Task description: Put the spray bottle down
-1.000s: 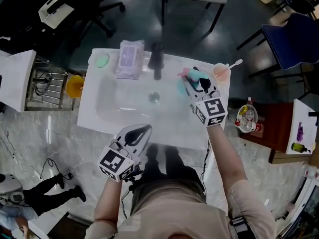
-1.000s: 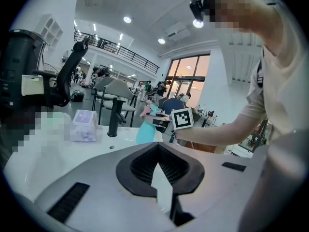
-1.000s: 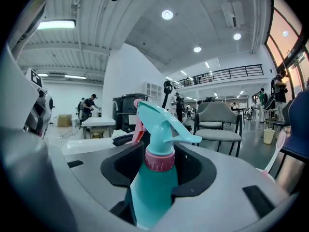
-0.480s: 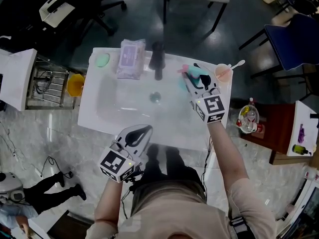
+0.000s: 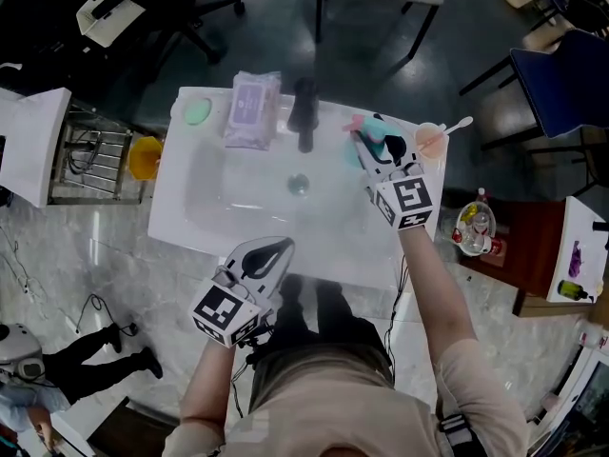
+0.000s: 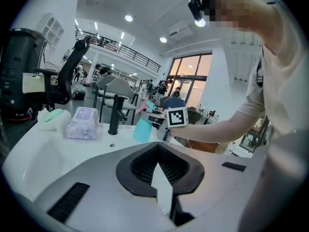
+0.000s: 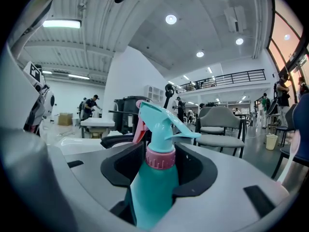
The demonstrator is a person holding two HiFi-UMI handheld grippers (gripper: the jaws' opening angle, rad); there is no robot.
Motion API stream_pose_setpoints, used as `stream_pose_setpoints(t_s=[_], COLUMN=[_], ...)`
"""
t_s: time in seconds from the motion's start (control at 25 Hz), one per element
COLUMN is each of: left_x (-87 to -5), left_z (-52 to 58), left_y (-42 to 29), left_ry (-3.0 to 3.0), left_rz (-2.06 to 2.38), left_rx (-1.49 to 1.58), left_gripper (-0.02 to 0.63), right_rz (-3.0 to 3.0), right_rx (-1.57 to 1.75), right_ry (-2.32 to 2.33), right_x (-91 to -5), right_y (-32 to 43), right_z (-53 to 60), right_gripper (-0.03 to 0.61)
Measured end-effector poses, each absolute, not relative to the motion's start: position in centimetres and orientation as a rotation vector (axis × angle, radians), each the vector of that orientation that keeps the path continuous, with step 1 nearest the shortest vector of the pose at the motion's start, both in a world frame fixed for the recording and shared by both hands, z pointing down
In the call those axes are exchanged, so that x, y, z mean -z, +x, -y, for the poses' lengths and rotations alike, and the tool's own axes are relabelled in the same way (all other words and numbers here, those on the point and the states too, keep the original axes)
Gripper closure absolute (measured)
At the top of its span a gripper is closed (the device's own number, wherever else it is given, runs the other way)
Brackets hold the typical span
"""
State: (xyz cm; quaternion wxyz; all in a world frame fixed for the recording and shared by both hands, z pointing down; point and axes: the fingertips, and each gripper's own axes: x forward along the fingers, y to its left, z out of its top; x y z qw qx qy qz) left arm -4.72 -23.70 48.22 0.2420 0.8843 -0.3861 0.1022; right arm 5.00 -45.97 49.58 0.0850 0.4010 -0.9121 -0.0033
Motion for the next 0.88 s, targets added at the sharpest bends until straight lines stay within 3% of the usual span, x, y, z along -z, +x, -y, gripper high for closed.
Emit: stream_pose_setpoints(t_s=[0.88], left_x=[-48.6], left_z=[24.1], left_y=[-5.2], left_ry=[2.404], left_rz=[1.052], left_rx=[-0.288], left_gripper=[0.606], right_rz=[2.753], right_rx=[0.051], right_ry=[1.220], right_x=[-49.4], right_y=[4.5], right_z=[47.6], right_gripper=[0.387])
